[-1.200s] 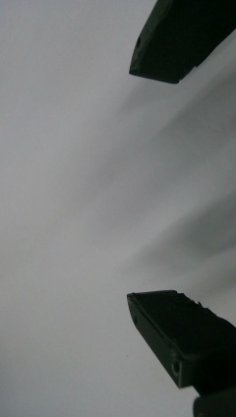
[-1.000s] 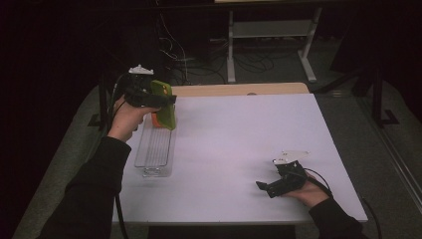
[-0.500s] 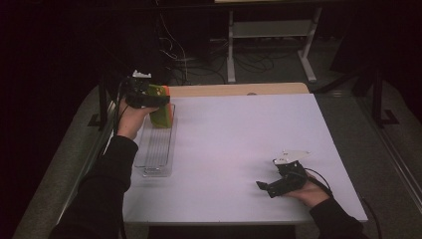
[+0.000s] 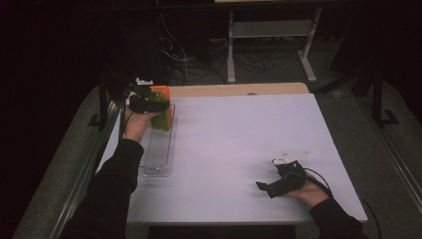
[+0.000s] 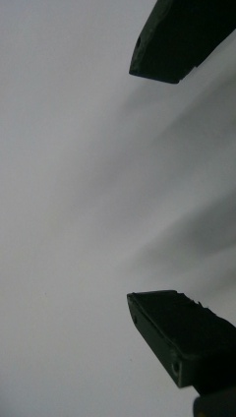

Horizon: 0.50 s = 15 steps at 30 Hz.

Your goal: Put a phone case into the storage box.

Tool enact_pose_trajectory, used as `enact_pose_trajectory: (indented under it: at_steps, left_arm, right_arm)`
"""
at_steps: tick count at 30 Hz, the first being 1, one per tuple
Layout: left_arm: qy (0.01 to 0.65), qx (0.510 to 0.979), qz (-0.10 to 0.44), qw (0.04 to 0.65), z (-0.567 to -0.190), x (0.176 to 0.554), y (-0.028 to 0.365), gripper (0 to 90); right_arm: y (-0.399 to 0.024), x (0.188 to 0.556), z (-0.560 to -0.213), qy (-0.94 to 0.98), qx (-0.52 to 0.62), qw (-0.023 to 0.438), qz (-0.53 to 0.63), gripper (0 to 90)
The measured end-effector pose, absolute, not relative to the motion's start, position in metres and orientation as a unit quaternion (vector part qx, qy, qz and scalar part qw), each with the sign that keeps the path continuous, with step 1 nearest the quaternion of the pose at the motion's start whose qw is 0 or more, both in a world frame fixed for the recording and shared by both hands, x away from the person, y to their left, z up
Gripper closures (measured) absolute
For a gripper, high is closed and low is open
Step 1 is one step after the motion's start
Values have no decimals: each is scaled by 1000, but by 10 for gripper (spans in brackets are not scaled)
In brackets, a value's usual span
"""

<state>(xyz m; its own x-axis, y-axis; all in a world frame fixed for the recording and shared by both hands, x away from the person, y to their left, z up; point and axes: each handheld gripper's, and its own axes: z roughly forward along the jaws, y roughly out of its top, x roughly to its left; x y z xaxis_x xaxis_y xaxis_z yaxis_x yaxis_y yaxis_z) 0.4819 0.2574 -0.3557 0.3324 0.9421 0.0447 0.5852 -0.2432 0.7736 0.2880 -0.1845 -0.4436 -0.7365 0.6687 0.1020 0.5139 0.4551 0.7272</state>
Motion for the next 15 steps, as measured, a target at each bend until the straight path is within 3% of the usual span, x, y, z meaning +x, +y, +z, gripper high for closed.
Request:
enact_pose_trajectory:
  at_steps: [12,15]
  left_arm:
    - [525,737,273,326,-369,486,254,123]
    - [532,731,269,331,-370,487,255,77]
  right_arm:
    - [-184,288,-443,848,348,97,389,0]
    - [-184,288,-444,849,344,99,389,0]
